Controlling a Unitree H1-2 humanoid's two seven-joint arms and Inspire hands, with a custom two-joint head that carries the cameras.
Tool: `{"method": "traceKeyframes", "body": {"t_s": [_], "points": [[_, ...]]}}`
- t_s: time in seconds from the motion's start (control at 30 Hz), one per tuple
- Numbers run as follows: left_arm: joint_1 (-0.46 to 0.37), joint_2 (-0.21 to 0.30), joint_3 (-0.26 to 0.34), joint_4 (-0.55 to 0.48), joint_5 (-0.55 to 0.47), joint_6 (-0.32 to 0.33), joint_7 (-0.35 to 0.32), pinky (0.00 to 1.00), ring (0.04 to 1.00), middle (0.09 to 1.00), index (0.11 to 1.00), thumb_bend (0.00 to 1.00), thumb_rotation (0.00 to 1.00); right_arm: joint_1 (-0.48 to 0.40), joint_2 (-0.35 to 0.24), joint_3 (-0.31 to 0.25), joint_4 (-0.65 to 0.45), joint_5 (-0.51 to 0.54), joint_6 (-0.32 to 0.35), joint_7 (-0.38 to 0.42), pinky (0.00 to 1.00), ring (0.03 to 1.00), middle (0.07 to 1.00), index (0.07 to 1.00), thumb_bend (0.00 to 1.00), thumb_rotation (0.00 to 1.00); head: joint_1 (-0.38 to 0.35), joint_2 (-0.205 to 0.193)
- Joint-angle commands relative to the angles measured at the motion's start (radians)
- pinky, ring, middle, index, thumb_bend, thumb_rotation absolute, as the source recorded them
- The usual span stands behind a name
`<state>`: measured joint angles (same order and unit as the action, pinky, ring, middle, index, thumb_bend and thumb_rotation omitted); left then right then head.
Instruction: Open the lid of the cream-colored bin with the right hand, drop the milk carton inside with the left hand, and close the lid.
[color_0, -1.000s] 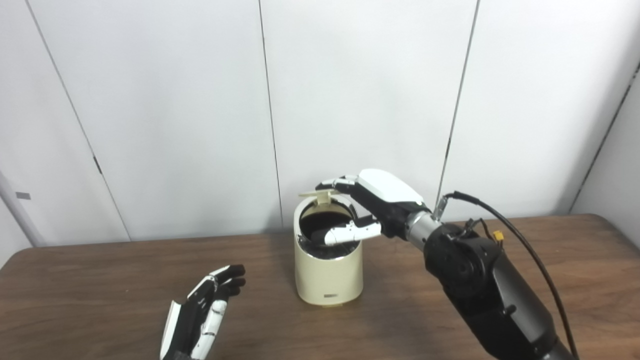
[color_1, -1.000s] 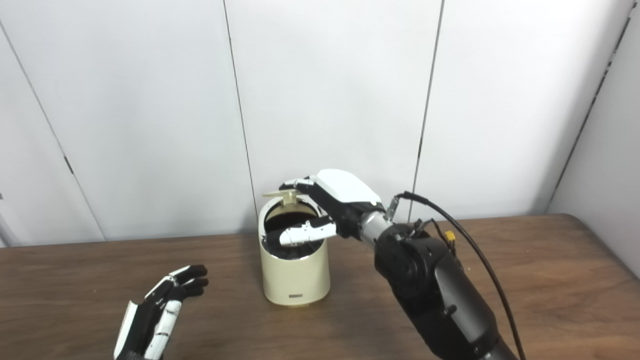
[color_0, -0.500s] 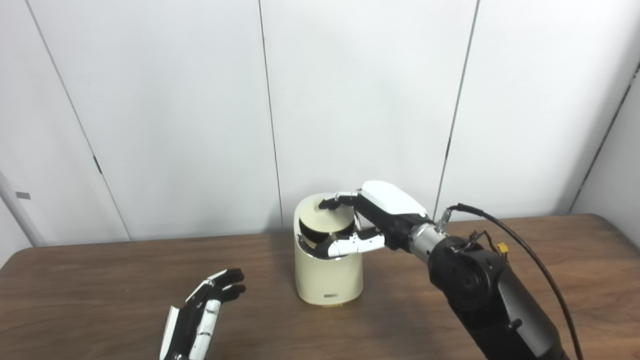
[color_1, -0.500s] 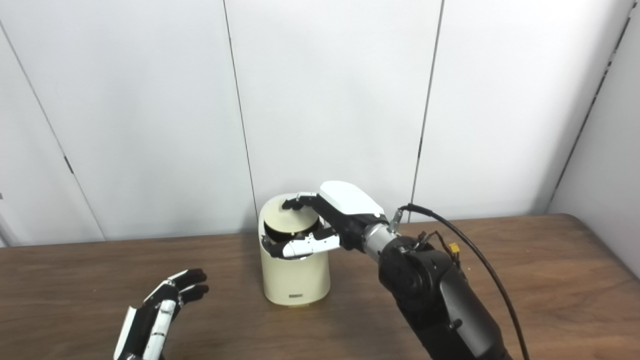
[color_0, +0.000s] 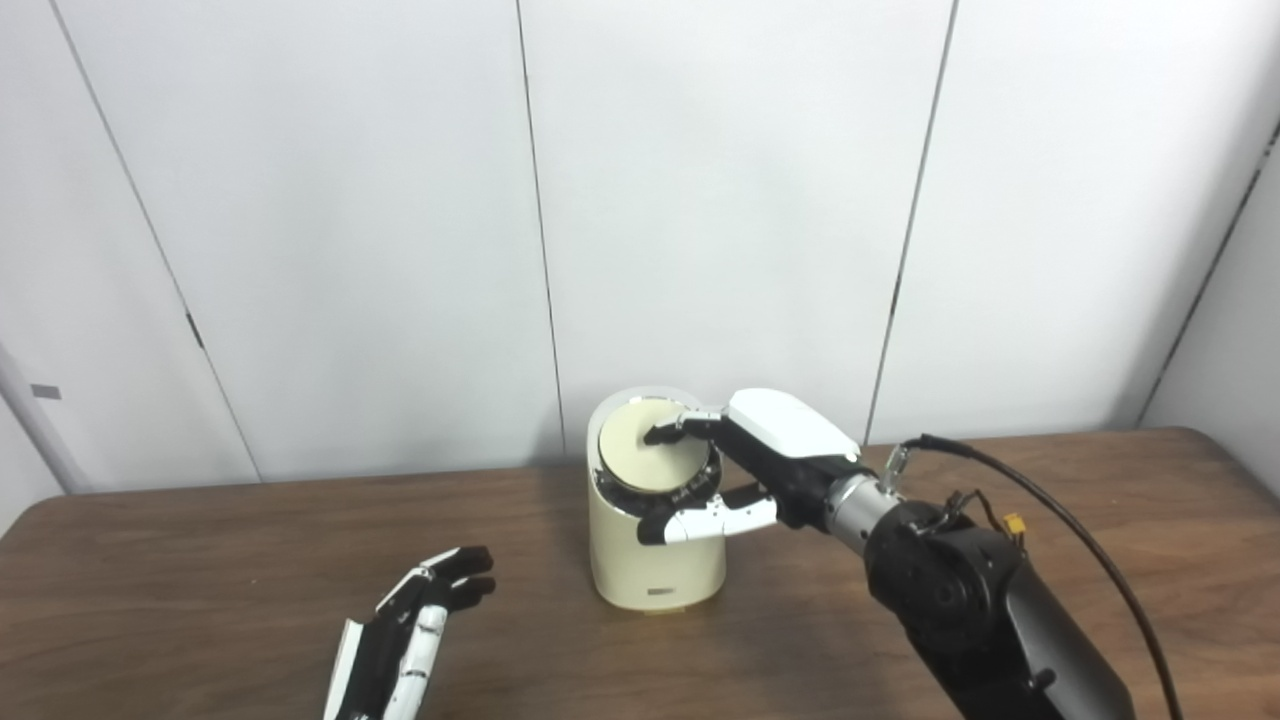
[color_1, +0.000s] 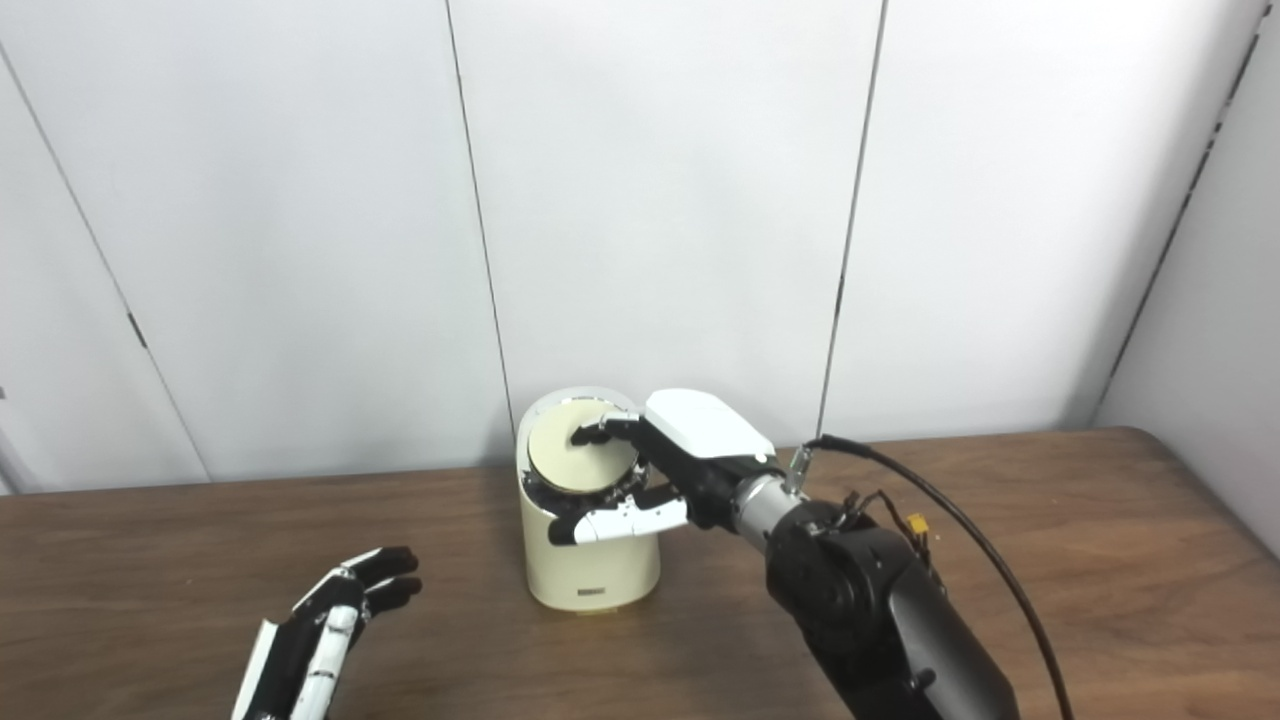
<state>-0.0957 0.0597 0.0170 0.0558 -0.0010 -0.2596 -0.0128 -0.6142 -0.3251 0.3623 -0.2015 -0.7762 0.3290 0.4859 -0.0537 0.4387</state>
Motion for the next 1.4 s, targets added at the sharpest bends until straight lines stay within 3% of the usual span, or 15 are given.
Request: {"method": "traceKeyframes", "body": {"t_s": [0.0, 0.2, 0.33, 0.5, 0.6, 0.87, 1.1, 1.37], "points": [[0.013, -0.001, -0.003, -0.01, 0.0, -0.017, -0.004, 0.76, 0.715, 0.753, 0.752, 0.49, 0.84, -0.01, -0.006, 0.014, -0.015, -0.026, -0.009, 0.007, 0.94, 0.887, 0.826, 0.804, 0.72, 0.78, -0.001, 0.001], [0.009, -0.002, -0.003, -0.009, 0.009, -0.019, 0.001, 0.75, 0.709, 0.748, 0.746, 0.49, 0.84, -0.002, -0.052, 0.106, 0.006, -0.222, -0.093, -0.015, 0.89, 0.921, 0.903, 0.821, 0.74, 0.79, 0.002, 0.001], [0.013, -0.003, -0.004, -0.017, 0.012, -0.013, 0.002, 0.74, 0.708, 0.746, 0.745, 0.48, 0.84, 0.03, -0.051, 0.122, 0.047, -0.336, -0.136, -0.128, 0.92, 0.988, 0.976, 0.817, 0.72, 0.71, 0.003, 0.002], [0.014, -0.006, -0.003, -0.021, 0.006, -0.01, 0.001, 0.74, 0.707, 0.746, 0.739, 0.49, 0.83, 0.043, -0.076, 0.15, 0.101, -0.468, -0.201, -0.23, 0.99, 1.0, 0.999, 0.8, 0.69, 0.73, 0.002, 0.004], [0.014, -0.004, -0.004, -0.02, 0.007, -0.011, -0.001, 0.75, 0.713, 0.749, 0.741, 0.49, 0.83, 0.046, -0.09, 0.158, 0.132, -0.522, -0.24, -0.291, 1.0, 1.0, 1.0, 0.775, 0.7, 0.68, 0.001, 0.004], [0.017, -0.006, -0.002, -0.028, 0.0, 0.005, -0.002, 0.79, 0.72, 0.756, 0.743, 0.51, 0.83, 0.057, -0.085, 0.133, 0.141, -0.541, -0.267, -0.31, 1.0, 1.0, 1.0, 0.731, 0.7, 0.7, 0.001, 0.009], [0.019, -0.008, 0.001, -0.036, -0.003, 0.011, 0.0, 0.76, 0.712, 0.752, 0.737, 0.51, 0.81, 0.07, -0.071, 0.115, 0.136, -0.519, -0.279, -0.316, 1.0, 1.0, 1.0, 0.674, 0.72, 0.71, 0.0, 0.013], [0.022, -0.005, 0.0, -0.046, 0.0, 0.019, -0.002, 0.76, 0.713, 0.752, 0.74, 0.49, 0.81, 0.094, -0.037, 0.083, 0.128, -0.455, -0.259, -0.245, 1.0, 1.0, 0.983, 0.628, 0.76, 0.71, 0.004, 0.022]]}}
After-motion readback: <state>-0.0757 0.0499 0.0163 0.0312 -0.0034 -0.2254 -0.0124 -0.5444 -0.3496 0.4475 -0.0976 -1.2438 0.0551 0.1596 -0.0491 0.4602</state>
